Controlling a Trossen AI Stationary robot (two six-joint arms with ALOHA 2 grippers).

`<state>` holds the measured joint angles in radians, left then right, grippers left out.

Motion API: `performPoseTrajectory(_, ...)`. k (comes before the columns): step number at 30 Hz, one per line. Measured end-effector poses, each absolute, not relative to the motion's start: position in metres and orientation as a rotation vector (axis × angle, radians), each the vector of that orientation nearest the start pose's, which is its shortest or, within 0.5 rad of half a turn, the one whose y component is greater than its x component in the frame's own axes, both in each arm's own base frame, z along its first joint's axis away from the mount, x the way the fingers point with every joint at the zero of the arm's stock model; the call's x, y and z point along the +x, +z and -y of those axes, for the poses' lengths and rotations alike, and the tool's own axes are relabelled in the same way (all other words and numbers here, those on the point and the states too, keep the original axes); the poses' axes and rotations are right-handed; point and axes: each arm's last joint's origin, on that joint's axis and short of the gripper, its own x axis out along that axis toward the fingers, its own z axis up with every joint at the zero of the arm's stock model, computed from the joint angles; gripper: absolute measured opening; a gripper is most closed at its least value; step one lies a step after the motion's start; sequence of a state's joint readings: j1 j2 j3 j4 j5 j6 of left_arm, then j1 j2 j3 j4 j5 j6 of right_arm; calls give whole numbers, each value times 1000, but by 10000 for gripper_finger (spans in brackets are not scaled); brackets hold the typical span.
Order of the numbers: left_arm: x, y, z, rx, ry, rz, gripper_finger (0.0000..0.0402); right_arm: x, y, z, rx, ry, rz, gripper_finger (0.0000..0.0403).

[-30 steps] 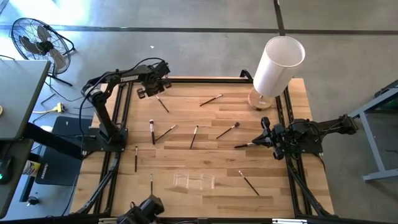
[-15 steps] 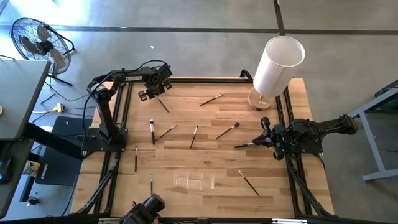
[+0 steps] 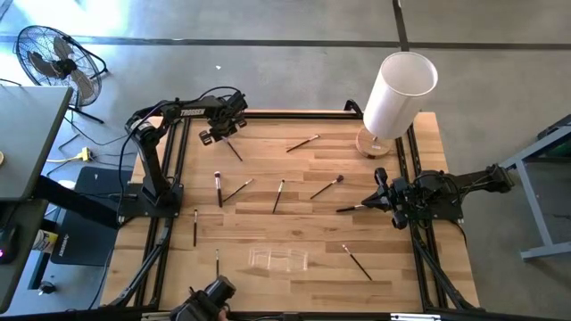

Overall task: Put items in baskets/containers
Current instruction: Put the black eyeshadow brush into the transparent organizer

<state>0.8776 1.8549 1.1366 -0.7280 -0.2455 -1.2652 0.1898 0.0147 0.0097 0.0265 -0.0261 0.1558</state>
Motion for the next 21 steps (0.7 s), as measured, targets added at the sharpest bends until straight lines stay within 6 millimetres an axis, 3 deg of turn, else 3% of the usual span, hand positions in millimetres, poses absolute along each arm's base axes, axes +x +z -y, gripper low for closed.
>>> performPoseTrajectory(21,205,145,-259,-1354,1781,-682,122,96,168,-19,157,218,4,5)
